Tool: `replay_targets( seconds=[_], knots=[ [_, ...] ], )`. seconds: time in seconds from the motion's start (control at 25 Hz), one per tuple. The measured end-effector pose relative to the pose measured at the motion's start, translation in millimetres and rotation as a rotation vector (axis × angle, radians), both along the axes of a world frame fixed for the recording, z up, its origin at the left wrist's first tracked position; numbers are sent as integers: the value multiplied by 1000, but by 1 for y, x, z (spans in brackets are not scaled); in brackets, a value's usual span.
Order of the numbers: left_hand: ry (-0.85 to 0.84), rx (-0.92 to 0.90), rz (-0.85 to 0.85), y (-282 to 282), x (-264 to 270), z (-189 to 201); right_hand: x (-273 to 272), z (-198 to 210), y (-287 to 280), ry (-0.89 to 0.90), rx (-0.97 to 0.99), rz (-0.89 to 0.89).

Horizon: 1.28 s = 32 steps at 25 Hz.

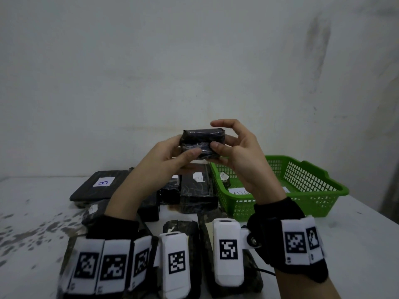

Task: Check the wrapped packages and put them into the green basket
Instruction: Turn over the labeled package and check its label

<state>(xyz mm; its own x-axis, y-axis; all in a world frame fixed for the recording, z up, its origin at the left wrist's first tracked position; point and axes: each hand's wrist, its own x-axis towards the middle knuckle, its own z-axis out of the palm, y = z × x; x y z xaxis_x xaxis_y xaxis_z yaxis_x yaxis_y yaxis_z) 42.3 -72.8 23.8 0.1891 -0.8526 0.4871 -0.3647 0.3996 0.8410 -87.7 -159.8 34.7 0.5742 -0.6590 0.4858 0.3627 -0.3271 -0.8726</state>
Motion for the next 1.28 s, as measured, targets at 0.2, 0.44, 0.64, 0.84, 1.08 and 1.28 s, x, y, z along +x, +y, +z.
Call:
replay_targets(
  seconds=[0.2,0.44,0.64,0.84,1.08,1.28],
  knots=[
    [-30,-38,88,-2,5,0,-1,2,2,105,-46,74],
    [-186,-103,219,0,9,1,1,-1,-2,234,59,11],
    [-56,-26,109,2,5,2,-3,0,-7,87,226,-21],
    [-22,-40,89,2,2,3,-1,0,-9,89,209,-76],
    [-49,-33,138,0,1,1,2,-3,-5,151,163,-28],
    [-105,-55,154,-1,3,0,-4,0,-9,113,184,-44]
  ],
)
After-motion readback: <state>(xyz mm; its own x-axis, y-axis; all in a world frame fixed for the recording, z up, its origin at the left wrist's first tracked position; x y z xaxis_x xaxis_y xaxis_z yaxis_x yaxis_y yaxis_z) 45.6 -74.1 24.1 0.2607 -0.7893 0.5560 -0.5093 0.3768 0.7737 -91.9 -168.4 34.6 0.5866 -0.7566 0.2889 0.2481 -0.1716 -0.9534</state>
